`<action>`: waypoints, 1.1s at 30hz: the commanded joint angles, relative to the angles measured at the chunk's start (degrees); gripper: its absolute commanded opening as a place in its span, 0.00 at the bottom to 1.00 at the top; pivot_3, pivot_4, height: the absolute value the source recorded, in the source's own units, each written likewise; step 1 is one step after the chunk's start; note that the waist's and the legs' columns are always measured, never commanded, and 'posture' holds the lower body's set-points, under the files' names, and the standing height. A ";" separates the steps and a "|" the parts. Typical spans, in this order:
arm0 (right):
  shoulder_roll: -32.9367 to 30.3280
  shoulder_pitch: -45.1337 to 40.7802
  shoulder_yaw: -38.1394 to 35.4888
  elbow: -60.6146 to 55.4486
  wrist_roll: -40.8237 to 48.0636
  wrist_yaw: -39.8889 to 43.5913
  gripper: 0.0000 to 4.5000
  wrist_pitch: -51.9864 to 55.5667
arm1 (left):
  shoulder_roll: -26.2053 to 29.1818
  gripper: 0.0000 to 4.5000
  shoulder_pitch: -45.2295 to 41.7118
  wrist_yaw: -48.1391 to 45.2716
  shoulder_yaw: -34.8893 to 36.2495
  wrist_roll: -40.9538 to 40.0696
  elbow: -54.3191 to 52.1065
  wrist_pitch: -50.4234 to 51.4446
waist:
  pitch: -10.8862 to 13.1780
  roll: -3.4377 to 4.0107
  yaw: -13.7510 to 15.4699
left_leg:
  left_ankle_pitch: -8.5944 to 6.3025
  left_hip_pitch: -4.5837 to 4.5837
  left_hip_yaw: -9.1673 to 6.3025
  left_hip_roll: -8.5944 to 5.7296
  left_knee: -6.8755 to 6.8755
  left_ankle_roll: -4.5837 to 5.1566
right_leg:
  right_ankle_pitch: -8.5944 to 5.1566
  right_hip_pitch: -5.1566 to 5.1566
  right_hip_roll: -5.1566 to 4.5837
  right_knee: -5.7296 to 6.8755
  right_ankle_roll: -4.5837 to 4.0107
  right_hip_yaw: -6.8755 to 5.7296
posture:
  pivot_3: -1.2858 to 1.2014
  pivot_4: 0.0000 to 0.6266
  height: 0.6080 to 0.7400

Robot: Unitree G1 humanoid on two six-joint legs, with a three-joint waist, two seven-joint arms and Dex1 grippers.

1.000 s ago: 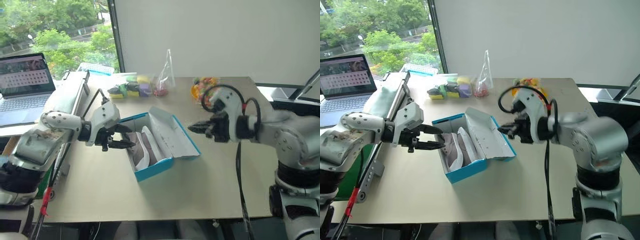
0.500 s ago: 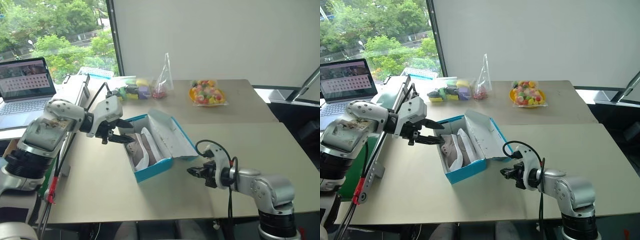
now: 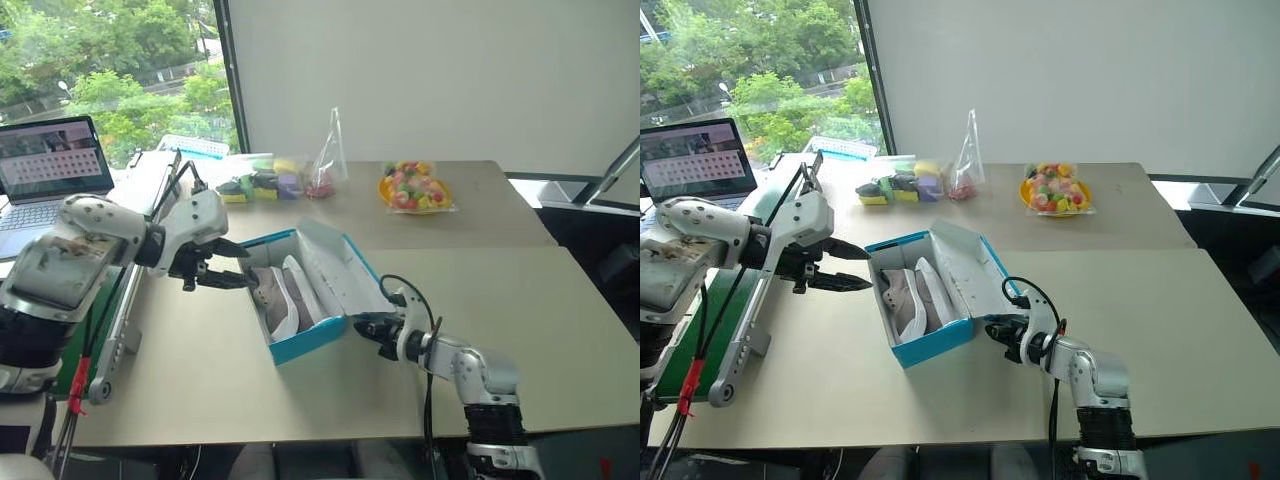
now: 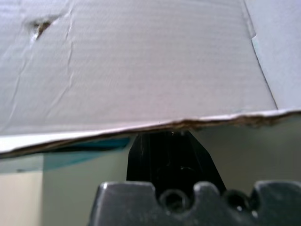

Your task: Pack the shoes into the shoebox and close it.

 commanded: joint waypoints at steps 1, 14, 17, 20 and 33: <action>0.52 -2.45 -4.69 4.85 -0.57 -0.84 0.01 -13.58 | 1.41 0.61 0.42 0.58 2.83 -1.02 -2.73 1.47 | -0.02 0.03 -0.02 | 0.00 0.00 0.00 -0.01 0.00 0.00 | 0.00 0.00 0.00 0.00 0.00 0.00 | 0.52 0.00 1.00; -6.16 -9.15 -3.21 -11.23 8.63 7.01 0.01 -12.00 | -0.55 0.61 2.00 6.08 4.41 -0.98 -5.10 3.68 | -0.12 0.20 -0.30 | 0.00 0.01 -0.02 0.00 0.00 0.00 | 0.00 -0.02 0.01 0.07 0.00 0.04 | 0.52 0.00 1.00; -9.00 -14.44 -0.77 -17.04 14.52 9.09 0.01 -4.10 | 0.03 0.61 3.61 7.20 5.41 -0.83 -5.60 3.52 | -0.12 0.21 -0.34 | 0.00 0.02 -0.04 0.01 0.00 0.00 | 0.00 0.00 0.03 0.06 0.00 0.03 | 0.52 0.00 1.00; -11.29 -17.56 4.41 -19.97 16.86 11.73 0.01 1.67 | -0.25 0.61 5.20 8.26 9.05 -4.17 -7.65 6.66 | -0.13 0.21 -0.14 | 0.00 0.02 -0.06 0.01 0.01 0.00 | 0.00 0.01 0.03 0.07 -0.01 0.02 | 0.52 0.00 1.00; -8.65 -23.66 24.97 -5.43 3.00 16.96 0.01 -5.49 | 3.97 0.61 23.71 12.98 22.48 -12.36 -21.73 14.58 | -0.22 0.14 0.04 | 0.00 0.18 -0.04 0.03 0.03 0.00 | 0.00 0.08 0.04 0.08 -0.02 0.02 | 0.52 0.00 1.00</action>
